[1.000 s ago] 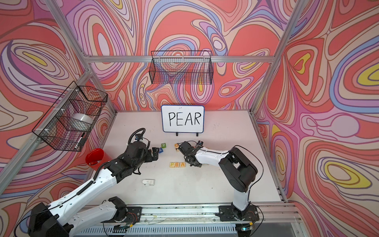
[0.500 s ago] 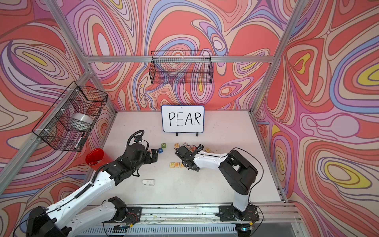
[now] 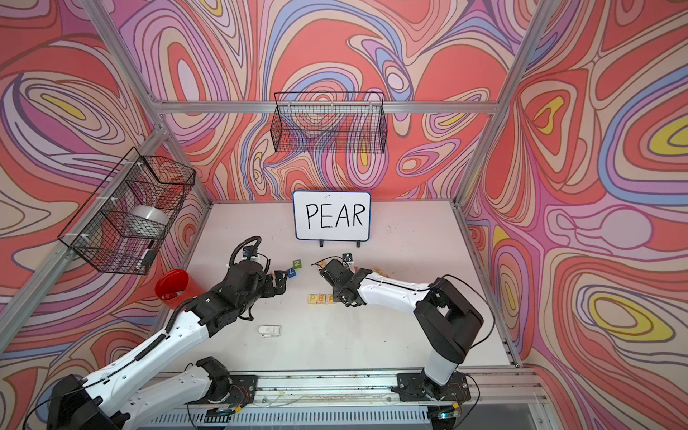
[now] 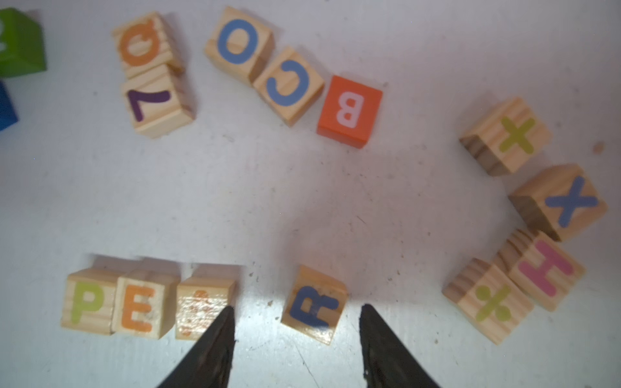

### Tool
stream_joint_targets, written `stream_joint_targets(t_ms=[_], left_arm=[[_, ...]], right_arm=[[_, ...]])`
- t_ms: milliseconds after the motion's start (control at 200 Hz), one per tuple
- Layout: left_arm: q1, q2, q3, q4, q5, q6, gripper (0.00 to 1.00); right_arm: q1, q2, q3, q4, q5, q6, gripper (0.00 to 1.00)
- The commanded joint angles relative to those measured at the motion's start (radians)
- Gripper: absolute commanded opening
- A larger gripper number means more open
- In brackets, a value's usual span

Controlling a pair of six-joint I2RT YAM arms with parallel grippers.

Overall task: Spell the uppercase word “pear” with letter blocks
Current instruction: Move the letter block to the center of the board.

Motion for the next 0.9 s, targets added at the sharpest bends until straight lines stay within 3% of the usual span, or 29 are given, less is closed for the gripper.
stream_joint_targets(t_ms=[0,220,521,897], left_arm=[[0.002,0.006,0.009,-0.009,-0.001,-0.025,1.0],[0.002,-0.016,0.013,-0.027,-0.022,-0.033,1.0],[0.002,-0.04,0.008,-0.048,-0.043,-0.054,1.0],[0.002,-0.053,0.01,-0.066,-0.051,-0.054,1.0]], right_arm=[[-0.014,-0.001,-0.006,0.028,-0.119,-0.261,0.6],[-0.103,0.024,0.015,0.002,-0.234,-0.397,0.6],[-0.134,0.079,0.042,0.017,-0.318,-0.434,0.59],[-0.136,0.14,0.052,0.006,-0.291,-0.449,0.58]])
